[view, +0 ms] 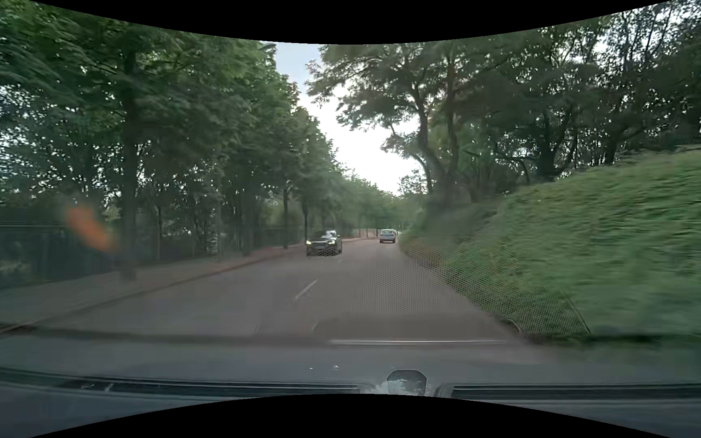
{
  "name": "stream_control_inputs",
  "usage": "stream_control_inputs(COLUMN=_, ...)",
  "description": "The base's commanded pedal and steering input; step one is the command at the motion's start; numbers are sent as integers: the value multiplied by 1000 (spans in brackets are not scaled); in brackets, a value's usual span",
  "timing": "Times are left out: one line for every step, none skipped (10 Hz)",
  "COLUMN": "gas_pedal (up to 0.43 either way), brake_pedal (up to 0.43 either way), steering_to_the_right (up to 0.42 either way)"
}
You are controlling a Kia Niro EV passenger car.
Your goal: Follow the waypoints while adhering to traffic rules and regulations
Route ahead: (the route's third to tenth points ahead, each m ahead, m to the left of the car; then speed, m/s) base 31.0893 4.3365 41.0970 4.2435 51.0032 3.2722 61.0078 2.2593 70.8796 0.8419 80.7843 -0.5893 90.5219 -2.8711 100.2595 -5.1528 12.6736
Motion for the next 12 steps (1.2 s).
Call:
stream_control_inputs(gas_pedal=67, brake_pedal=0, steering_to_the_right=0)
stream_control_inputs(gas_pedal=67, brake_pedal=0, steering_to_the_right=0)
stream_control_inputs(gas_pedal=67, brake_pedal=0, steering_to_the_right=0)
stream_control_inputs(gas_pedal=67, brake_pedal=0, steering_to_the_right=0)
stream_control_inputs(gas_pedal=67, brake_pedal=0, steering_to_the_right=1)
stream_control_inputs(gas_pedal=67, brake_pedal=0, steering_to_the_right=0)
stream_control_inputs(gas_pedal=59, brake_pedal=0, steering_to_the_right=1)
stream_control_inputs(gas_pedal=59, brake_pedal=0, steering_to_the_right=1)
stream_control_inputs(gas_pedal=59, brake_pedal=0, steering_to_the_right=0)
stream_control_inputs(gas_pedal=59, brake_pedal=0, steering_to_the_right=2)
stream_control_inputs(gas_pedal=59, brake_pedal=0, steering_to_the_right=3)
stream_control_inputs(gas_pedal=59, brake_pedal=0, steering_to_the_right=3)
